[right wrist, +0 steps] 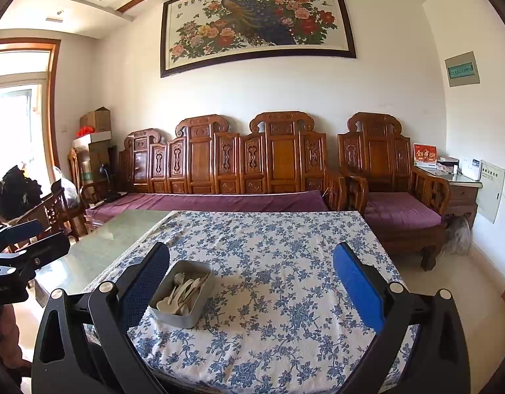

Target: Organize utensils

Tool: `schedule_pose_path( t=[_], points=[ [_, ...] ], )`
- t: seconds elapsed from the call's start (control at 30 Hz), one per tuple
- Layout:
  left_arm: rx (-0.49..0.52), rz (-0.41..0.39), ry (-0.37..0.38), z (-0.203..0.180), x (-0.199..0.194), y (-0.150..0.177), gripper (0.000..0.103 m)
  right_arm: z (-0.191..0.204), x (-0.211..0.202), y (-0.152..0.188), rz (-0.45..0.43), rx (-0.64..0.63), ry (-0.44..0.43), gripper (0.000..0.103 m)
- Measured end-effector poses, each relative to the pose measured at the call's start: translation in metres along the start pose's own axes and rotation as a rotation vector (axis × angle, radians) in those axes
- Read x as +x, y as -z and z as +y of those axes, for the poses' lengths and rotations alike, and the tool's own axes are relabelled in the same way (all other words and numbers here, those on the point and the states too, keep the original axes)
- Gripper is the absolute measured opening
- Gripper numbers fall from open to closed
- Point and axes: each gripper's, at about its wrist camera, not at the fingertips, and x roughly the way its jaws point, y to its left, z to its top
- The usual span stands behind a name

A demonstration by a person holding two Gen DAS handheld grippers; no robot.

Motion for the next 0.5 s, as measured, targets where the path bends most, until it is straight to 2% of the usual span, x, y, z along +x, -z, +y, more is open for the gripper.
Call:
schedule_pose_path(
  t=[0.5],
  points=[
    [-0.001, 0.000, -0.004, 0.0004, -0.0015, 0.0011, 0.095, 0.0048, -0.0036, -0.0004, -0.006, 0.004, -0.003, 0.100]
  ],
)
